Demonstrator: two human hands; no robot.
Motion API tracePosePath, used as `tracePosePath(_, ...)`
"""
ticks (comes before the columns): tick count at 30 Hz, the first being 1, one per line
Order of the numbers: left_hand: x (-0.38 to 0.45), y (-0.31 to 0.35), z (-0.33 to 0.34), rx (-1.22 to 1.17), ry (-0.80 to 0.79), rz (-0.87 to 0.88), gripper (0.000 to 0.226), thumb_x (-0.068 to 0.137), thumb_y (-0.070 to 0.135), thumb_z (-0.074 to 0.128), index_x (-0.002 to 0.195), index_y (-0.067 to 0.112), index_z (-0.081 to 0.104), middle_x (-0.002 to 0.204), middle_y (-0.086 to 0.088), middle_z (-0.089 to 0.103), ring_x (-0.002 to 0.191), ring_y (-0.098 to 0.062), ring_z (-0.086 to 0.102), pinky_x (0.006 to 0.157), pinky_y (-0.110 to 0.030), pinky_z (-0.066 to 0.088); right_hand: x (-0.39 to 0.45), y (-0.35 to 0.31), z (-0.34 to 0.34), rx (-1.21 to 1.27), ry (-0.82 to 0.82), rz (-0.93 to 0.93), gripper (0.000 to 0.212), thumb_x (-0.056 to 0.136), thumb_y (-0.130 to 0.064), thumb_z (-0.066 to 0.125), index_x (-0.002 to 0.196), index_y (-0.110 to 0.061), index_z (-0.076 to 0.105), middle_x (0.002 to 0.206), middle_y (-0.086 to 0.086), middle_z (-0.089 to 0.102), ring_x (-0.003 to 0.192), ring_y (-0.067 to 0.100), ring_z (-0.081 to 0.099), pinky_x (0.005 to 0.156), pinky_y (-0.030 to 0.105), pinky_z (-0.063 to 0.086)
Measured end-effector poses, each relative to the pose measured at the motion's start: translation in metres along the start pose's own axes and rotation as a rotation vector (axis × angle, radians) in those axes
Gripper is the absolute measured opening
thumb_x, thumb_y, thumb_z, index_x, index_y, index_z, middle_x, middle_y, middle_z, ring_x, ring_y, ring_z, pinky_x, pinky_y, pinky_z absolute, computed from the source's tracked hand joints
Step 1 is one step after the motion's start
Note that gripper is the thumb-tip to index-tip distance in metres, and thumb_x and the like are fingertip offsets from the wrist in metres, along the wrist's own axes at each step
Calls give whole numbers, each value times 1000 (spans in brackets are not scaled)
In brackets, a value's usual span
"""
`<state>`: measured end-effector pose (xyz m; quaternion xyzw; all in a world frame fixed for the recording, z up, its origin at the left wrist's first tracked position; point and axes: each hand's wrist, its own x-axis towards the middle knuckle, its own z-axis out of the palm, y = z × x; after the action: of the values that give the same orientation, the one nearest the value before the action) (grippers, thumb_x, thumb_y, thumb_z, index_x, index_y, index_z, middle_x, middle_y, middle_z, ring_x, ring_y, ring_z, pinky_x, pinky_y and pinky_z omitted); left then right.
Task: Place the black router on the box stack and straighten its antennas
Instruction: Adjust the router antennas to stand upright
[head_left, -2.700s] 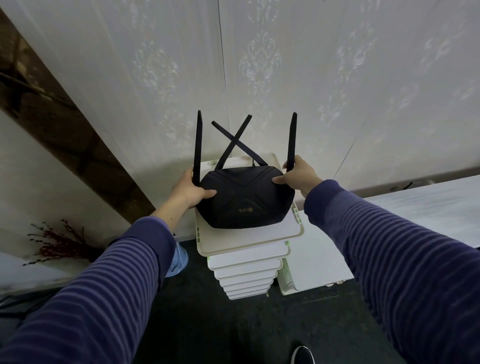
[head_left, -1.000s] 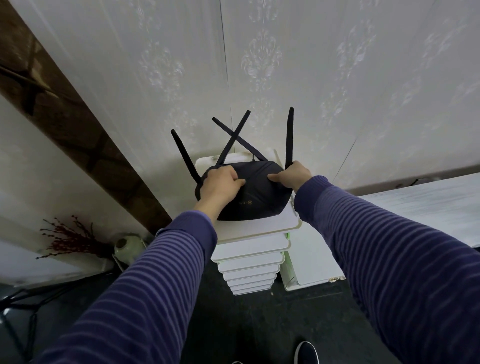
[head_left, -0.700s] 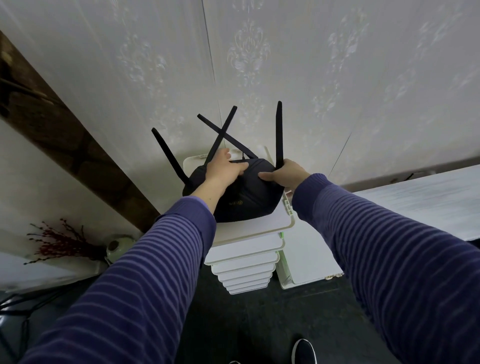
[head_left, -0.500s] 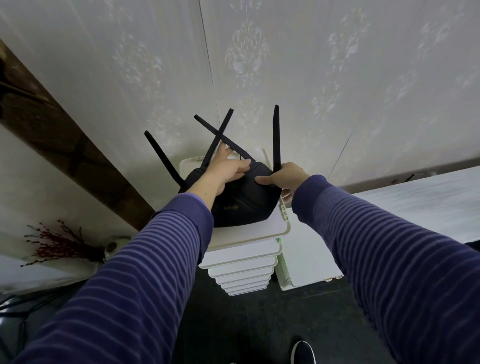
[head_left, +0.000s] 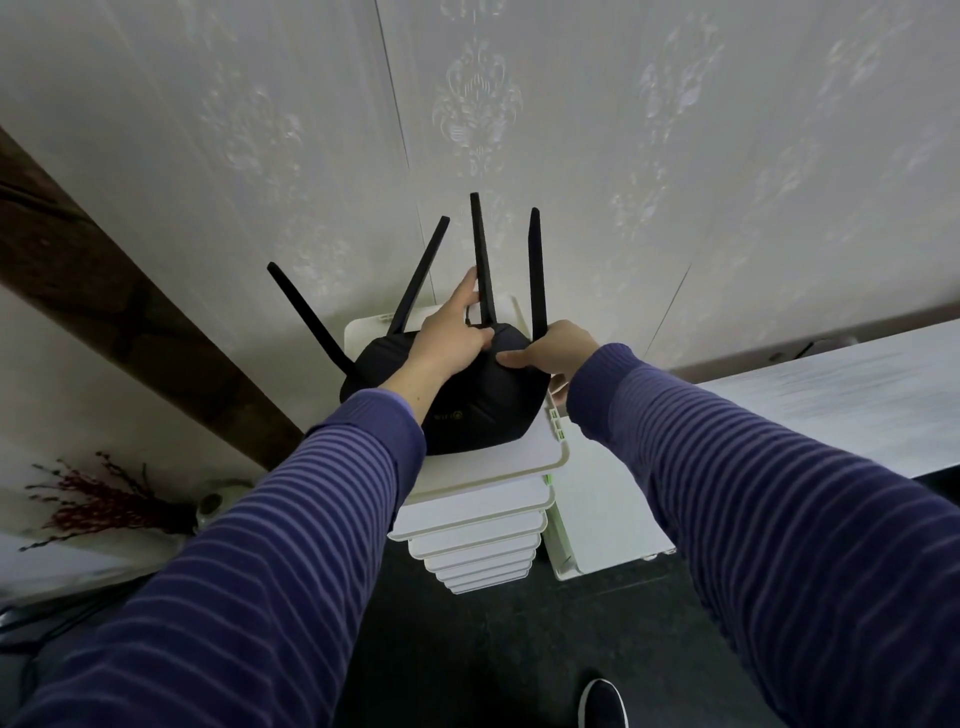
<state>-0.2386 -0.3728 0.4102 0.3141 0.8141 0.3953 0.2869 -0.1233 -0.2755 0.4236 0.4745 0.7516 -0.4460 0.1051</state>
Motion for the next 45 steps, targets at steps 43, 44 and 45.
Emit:
tracePosePath(43, -39, -43, -24, 248, 302, -55, 98, 86, 32, 73, 159, 20, 7, 168, -2, 13, 150, -28, 24, 115, -43, 29, -15, -2, 21, 15, 40, -31, 72, 86, -42, 72, 139, -1, 47, 137, 17, 60, 123, 36, 60, 105, 45, 51)
tracePosePath(44, -40, -43, -23, 244, 302, -54, 99, 86, 31, 73, 159, 20, 7, 168, -2, 13, 150, -28, 24, 115, -43, 28, -16, -1, 21, 10, 42, -36, 72, 86, -42, 72, 140, -1, 47, 138, 17, 60, 124, 36, 60, 105, 45, 50)
tracePosePath(45, -41, -43, -23, 238, 304, -54, 99, 86, 31, 74, 159, 19, 7, 168, -2, 13, 150, -28, 23, 115, -42, 28, -16, -1, 21, 6, 47, -41, 71, 87, -42, 71, 140, -1, 47, 138, 17, 60, 124, 36, 60, 105, 45, 50)
